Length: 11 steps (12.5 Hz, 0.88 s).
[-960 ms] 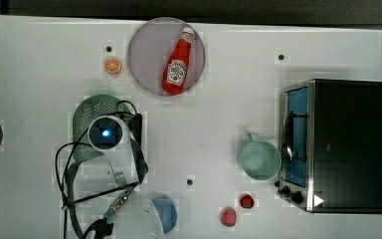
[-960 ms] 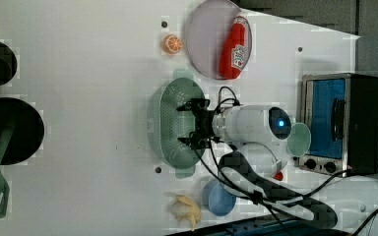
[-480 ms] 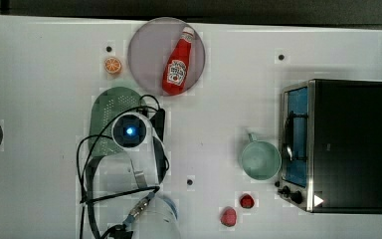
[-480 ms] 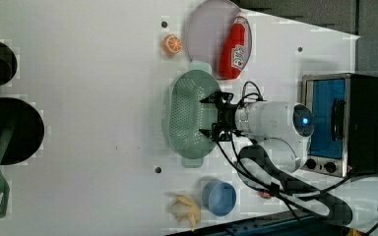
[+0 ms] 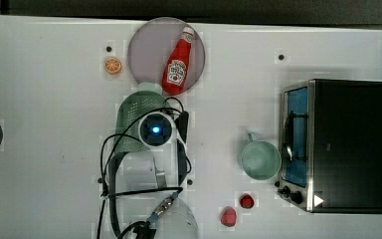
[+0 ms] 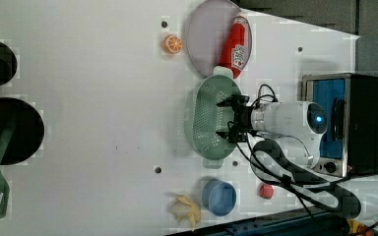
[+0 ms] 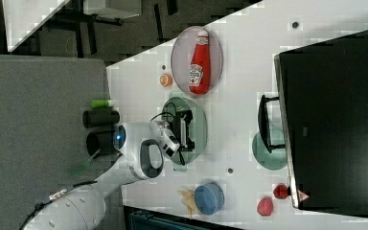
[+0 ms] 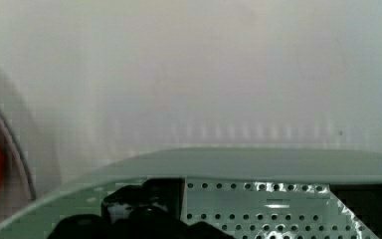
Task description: Drag strainer left to right.
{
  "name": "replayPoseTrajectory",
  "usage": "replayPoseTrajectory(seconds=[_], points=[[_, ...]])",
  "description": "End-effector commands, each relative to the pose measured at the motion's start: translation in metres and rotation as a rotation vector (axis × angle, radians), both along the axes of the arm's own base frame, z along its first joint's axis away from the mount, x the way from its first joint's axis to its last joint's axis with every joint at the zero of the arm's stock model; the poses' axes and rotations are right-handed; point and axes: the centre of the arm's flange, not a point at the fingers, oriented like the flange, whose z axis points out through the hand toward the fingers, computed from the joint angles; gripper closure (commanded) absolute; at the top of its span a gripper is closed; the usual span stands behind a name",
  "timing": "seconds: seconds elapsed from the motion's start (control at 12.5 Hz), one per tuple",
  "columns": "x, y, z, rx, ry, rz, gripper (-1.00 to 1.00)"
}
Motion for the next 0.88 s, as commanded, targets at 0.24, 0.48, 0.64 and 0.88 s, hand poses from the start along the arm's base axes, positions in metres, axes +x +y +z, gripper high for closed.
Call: replayPoseTrajectory(seconds=[0.24,0.48,0.64,0.88], points=[[-0.007,-0.063,0.004,-0.042,0.009,0.064,-1.0],[-0.008,-0.101,0.004,-0.068,0.014,0.081,-1.0],[-0.01,-0.127,0.006,-0.086,0.016,0.094,-1.0],[-0.011,-0.161,0.009,-0.11,0.015,0.092,-1.0]])
